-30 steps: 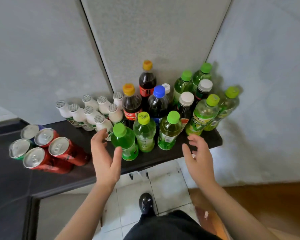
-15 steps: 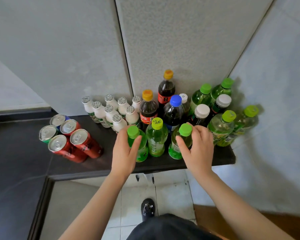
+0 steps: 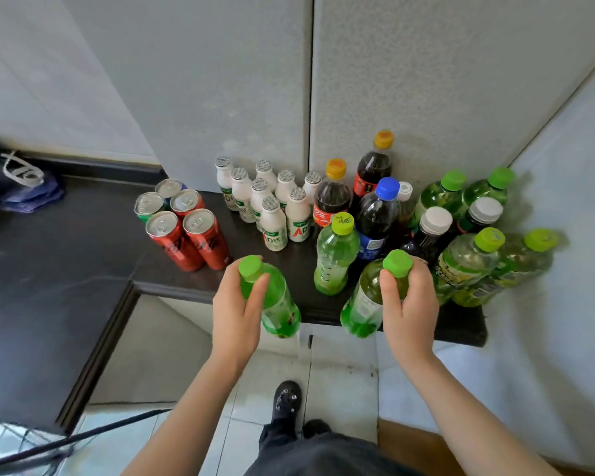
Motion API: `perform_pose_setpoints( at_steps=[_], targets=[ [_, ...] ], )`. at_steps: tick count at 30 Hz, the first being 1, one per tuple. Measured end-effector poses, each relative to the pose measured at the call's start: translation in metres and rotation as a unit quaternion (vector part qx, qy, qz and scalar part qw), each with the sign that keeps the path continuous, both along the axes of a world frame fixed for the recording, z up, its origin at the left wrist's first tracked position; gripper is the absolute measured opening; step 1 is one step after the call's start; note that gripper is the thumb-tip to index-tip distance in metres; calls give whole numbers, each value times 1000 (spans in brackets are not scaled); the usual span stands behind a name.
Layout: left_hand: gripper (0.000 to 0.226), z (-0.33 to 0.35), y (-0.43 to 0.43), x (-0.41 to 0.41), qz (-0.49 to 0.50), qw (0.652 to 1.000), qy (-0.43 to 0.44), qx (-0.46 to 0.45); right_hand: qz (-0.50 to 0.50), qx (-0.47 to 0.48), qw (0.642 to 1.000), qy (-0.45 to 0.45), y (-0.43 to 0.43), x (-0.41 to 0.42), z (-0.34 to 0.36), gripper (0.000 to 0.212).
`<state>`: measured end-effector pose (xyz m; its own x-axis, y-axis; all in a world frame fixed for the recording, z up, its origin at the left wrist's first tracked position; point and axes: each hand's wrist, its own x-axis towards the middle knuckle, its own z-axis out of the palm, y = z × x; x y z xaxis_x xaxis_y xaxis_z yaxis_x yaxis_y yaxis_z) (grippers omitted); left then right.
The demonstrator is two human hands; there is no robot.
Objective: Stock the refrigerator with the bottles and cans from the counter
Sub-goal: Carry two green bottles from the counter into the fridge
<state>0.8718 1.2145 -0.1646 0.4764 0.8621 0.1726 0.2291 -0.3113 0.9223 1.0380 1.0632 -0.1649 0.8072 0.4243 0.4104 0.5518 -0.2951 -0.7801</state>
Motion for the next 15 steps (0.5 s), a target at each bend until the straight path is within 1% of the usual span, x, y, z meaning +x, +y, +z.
perform_pose_setpoints(
  at_steps=[4,8,12,15],
  targets=[
    [19,2,-17,-32,80,995,-45,-36,74,17,997,12,4,-24,9,28],
    [16,-1,-38,-69,195,972,-101,-85,181,17,982,42,14,-50,8,33],
    [12,-4,-67,-116,301,930,-156,-142,301,4,951,69,31,-91,3,26],
    [15,-6,-93,-154,363,908,-145,-150,381,-10,921,76,43,-128,0,26]
  ],
)
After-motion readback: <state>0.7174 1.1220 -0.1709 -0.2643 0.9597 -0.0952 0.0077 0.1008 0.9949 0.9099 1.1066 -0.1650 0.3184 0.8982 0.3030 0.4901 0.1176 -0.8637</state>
